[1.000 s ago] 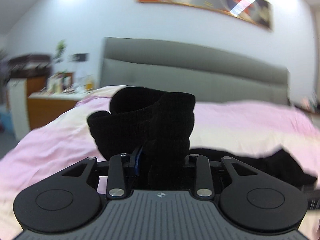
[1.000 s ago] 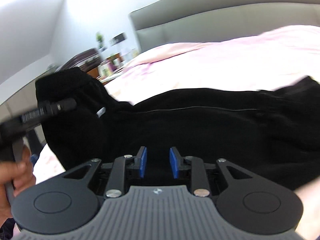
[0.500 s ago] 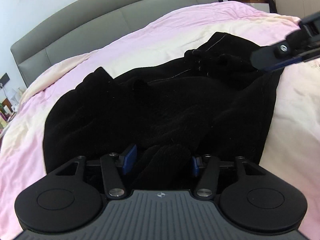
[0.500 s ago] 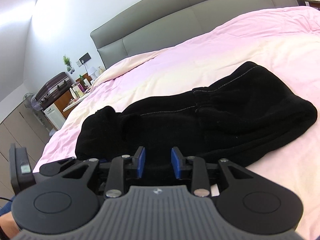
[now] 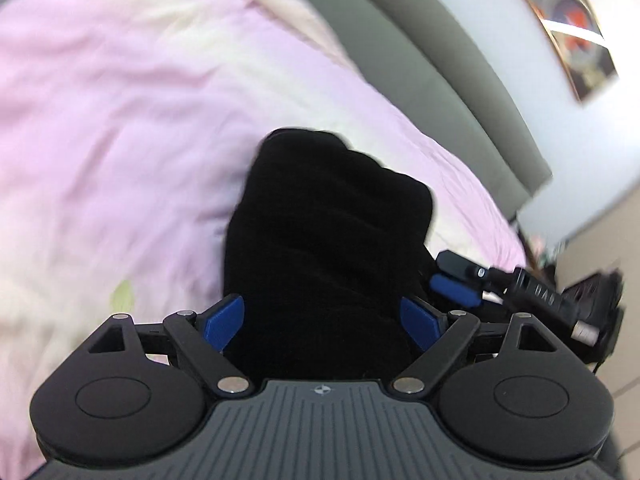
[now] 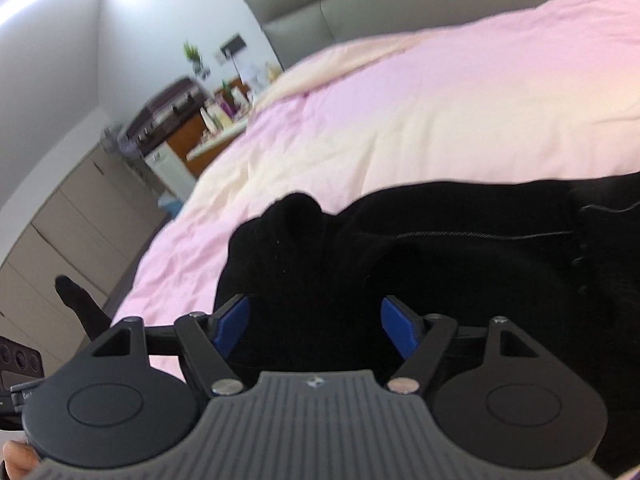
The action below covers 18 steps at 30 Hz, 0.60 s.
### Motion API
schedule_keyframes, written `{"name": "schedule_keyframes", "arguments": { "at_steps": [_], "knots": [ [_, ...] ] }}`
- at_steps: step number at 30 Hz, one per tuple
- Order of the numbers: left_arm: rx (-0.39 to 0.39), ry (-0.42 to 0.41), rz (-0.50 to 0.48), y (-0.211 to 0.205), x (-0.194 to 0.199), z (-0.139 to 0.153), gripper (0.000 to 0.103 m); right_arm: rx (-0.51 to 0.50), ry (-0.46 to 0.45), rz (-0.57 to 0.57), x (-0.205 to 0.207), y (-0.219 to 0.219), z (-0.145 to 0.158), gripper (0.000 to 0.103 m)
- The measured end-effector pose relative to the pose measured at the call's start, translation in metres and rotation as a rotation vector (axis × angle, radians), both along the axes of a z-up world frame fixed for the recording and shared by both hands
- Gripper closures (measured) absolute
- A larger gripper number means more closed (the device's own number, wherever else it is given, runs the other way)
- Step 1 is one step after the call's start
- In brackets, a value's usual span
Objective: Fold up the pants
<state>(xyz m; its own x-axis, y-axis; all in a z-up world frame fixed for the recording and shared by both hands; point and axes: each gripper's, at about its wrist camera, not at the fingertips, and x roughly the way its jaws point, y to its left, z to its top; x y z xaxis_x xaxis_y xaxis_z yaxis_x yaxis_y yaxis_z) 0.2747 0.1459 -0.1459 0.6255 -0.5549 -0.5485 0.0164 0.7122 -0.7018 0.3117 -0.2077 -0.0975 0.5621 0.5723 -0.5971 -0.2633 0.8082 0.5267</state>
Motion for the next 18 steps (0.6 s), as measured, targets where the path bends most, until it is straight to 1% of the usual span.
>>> {"name": "schedule_keyframes", "arguments": {
  "at_steps": [1,3,4,6,7,8,9,10,11,13,14,16,18],
  "knots": [
    [-0.038,0.024,0.018,0.006,0.001,-0.010,0.002,-0.010,0.017,0.003,0.007,0.005,-0.004,0.029],
    [-0.090,0.052,0.031,0.009,0.005,-0.023,0.002,-0.016,0.058,0.007,0.022,0.014,-0.013,0.029],
    [-0.105,0.066,0.038,0.008,0.006,-0.027,0.002,-0.014,0.078,0.013,0.026,0.017,-0.019,0.029],
    [-0.105,0.081,0.041,0.006,0.010,-0.034,0.002,-0.006,0.113,0.022,0.033,0.022,-0.029,0.030],
    [-0.105,0.095,0.040,0.004,0.012,-0.037,0.001,0.000,0.122,0.026,0.034,0.023,-0.034,0.045],
    [-0.105,0.111,0.039,0.003,0.013,-0.040,0.002,0.010,0.123,0.032,0.035,0.024,-0.036,0.059],
    [-0.101,0.124,0.039,0.002,0.014,-0.043,0.003,0.005,0.108,0.027,0.033,0.024,-0.035,0.062],
    [-0.094,0.125,0.039,0.000,0.012,-0.041,0.006,0.013,0.084,0.029,0.029,0.021,-0.031,0.067],
    [-0.083,0.117,0.041,-0.002,0.011,-0.039,0.008,0.050,0.064,0.026,0.026,0.014,-0.027,0.084],
    [-0.071,0.097,0.039,-0.005,0.007,-0.030,0.008,0.192,0.065,0.013,0.022,-0.009,-0.016,0.088],
    [-0.076,0.074,0.034,-0.007,0.005,-0.025,0.008,0.230,0.047,0.005,0.021,-0.019,-0.007,0.088],
    [-0.097,0.022,0.018,-0.011,0.002,-0.013,0.008,0.241,0.011,-0.014,0.017,-0.037,0.006,0.088],
    [-0.115,-0.014,-0.007,-0.018,0.002,-0.005,0.008,0.253,0.000,-0.041,0.016,-0.055,0.012,0.088]
  ]
}}
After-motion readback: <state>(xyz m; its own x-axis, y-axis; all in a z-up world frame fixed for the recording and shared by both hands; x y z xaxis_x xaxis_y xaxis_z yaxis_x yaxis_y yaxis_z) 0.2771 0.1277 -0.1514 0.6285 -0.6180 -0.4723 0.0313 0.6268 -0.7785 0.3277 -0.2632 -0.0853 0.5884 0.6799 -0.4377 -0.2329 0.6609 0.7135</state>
